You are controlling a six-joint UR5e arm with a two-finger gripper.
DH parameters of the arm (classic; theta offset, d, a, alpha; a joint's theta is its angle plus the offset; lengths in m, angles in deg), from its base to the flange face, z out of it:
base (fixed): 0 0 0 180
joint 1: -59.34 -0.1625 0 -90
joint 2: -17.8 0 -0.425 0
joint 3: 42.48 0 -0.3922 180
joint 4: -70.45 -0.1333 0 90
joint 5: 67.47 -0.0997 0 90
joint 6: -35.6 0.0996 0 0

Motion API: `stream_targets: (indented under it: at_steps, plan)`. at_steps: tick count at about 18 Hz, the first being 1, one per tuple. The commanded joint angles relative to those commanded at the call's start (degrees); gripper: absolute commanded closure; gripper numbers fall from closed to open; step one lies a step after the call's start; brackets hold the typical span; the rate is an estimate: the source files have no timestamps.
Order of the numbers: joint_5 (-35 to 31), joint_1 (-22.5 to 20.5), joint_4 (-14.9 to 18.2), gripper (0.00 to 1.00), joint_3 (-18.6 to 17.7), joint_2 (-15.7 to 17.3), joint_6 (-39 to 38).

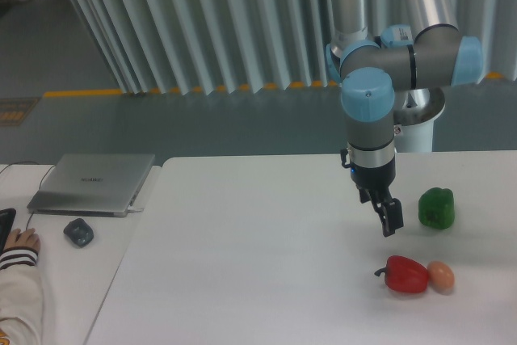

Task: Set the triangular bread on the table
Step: 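Raise the gripper and move it past the green pepper off the table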

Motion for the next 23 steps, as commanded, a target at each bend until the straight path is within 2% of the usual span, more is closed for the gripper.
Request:
stream_targets:
  at_steps: [4, 8, 12, 17, 21, 23]
  plan:
    - [0.09, -0.88, -0.26, 0.0, -0.26, 0.09, 3.68]
    - [-0.09, -2.2, -0.18, 0.0, -0.97, 0.88, 3.95]
    - [-2.63, -4.48, -0.26, 0.0, -0.62, 1.5, 9.22]
    - [-3.87, -12.2, -1.84, 0.0, 0.35, 2.11, 17.39]
    - [-3.69, -14.85, -5.35, 0.0, 1.49, 2.2, 17.32]
    - [-3.69, -16.51, -5.71, 0.0, 1.32, 2.02, 16.96]
